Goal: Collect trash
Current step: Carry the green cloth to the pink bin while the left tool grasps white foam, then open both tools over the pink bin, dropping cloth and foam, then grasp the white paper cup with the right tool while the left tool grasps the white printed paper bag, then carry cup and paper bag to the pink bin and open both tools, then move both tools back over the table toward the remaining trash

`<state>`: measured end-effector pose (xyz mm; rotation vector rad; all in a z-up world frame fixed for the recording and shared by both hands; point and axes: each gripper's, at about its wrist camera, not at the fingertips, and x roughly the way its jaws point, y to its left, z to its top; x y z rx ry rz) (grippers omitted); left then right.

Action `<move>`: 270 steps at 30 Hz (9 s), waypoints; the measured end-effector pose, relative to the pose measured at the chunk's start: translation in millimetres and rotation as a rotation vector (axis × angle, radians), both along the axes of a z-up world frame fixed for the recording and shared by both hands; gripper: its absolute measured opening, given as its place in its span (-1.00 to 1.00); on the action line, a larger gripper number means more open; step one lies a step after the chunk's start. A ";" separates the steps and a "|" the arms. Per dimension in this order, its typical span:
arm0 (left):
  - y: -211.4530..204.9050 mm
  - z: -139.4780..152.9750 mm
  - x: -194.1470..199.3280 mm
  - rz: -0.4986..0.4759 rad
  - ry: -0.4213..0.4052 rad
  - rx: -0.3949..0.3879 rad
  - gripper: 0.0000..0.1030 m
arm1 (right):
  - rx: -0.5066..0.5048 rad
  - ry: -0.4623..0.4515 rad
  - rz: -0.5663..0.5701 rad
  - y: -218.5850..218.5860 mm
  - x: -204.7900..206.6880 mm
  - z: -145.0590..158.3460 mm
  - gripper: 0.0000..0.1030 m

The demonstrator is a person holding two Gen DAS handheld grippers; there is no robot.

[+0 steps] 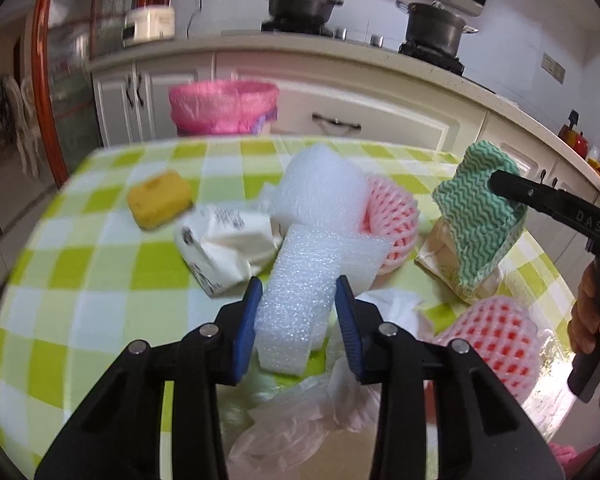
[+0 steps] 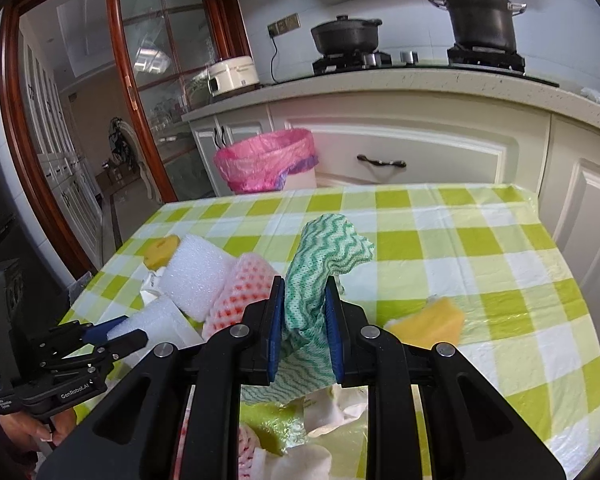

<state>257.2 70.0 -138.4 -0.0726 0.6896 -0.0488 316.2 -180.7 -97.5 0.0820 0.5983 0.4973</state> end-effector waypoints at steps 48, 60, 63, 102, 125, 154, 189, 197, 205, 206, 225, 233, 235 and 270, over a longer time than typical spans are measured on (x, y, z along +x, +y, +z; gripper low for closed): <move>110.0 147.2 195.3 0.167 -0.337 -0.046 -0.32 | 0.051 -0.183 0.219 141.7 207.8 105.1 -0.58; 174.3 124.9 365.7 0.196 -0.278 -0.080 -0.32 | 0.088 -0.116 0.227 206.9 363.9 74.8 -0.55; 180.2 113.1 403.9 0.193 -0.263 -0.065 -0.31 | 0.091 -0.095 0.233 223.3 396.2 61.7 -0.47; 118.1 85.7 37.1 0.356 -0.210 -0.012 0.78 | 0.047 -0.086 -0.017 -68.1 38.5 52.0 0.33; 78.7 1.0 38.4 0.315 -0.025 -0.023 0.78 | -0.091 0.137 0.087 2.7 11.0 -57.1 0.20; 42.2 -35.0 79.3 0.154 0.090 -0.024 -0.18 | -0.119 0.184 0.099 3.8 13.2 -73.8 -0.13; 59.0 74.9 13.9 0.148 -0.224 -0.024 -0.19 | -0.018 -0.078 0.141 58.3 35.8 39.2 -0.14; 67.5 104.2 45.8 0.150 -0.284 -0.015 -0.19 | 0.014 -0.129 0.168 85.0 74.5 64.6 -0.14; 88.3 124.9 103.1 0.163 -0.305 -0.023 -0.18 | 0.015 -0.160 0.207 115.6 129.3 77.8 -0.14; 91.5 126.3 113.6 0.164 -0.304 -0.023 -0.18 | 0.015 -0.159 0.211 119.8 137.6 77.9 -0.14; 167.9 118.4 367.1 0.167 -0.259 -0.023 -0.18 | 0.124 -0.088 0.223 199.2 361.8 61.1 -0.13; 192.8 92.9 452.7 0.181 -0.214 0.014 -0.14 | 0.125 -0.110 0.214 223.9 432.0 47.2 -0.10; 199.7 89.8 462.7 0.203 -0.205 0.019 -0.12 | 0.129 -0.105 0.200 223.0 444.8 48.4 0.10; 88.0 123.9 36.2 0.296 -0.288 -0.041 0.83 | 0.107 -0.137 0.045 -21.0 56.4 81.7 0.14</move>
